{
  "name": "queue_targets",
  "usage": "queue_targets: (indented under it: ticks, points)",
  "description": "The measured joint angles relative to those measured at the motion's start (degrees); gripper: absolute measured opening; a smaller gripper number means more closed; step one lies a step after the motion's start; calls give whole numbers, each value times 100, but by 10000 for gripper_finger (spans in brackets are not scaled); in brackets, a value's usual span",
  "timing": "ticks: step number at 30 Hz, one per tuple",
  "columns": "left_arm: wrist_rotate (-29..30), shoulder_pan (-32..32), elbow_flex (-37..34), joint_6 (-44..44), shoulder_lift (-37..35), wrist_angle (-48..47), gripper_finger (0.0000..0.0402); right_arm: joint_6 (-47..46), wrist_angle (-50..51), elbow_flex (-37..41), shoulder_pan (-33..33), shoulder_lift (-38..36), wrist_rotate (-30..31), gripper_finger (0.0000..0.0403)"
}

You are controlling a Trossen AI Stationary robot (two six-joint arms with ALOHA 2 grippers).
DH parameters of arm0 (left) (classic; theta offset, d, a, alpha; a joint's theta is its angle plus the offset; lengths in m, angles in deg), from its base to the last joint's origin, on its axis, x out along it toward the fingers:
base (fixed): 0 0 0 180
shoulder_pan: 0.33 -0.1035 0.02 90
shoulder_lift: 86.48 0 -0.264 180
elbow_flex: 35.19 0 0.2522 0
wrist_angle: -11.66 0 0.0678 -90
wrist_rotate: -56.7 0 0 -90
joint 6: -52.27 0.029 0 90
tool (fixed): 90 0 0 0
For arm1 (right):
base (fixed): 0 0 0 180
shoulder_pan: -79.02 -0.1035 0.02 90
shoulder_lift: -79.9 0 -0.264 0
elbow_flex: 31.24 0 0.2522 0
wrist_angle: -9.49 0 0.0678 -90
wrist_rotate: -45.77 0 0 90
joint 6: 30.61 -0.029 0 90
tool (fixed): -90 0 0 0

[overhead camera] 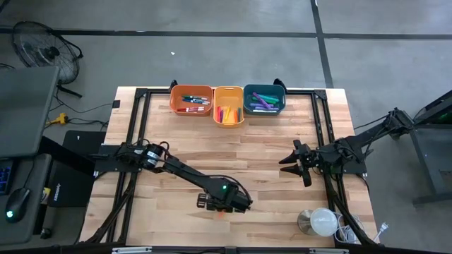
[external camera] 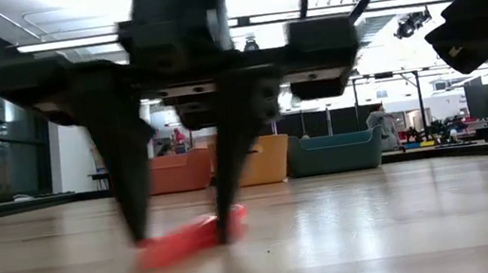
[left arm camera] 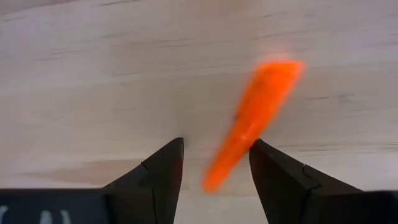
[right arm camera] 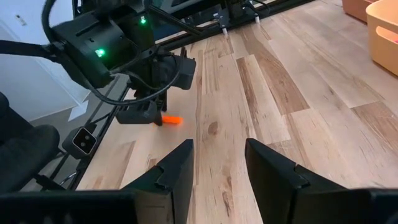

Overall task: Pick & Place Markers
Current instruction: Put the orange pen into the yellow bin

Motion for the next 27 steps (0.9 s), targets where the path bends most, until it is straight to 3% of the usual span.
queue_targets:
  ticks: [9, 27]
  points:
    - [85, 9, -15, 250, 0, -92, 177, 0, 0, 0, 1, 0, 1, 134]
    - [548, 20, -33, 3531, -3, 94, 177, 0, 0, 0, 0, 0, 1, 134]
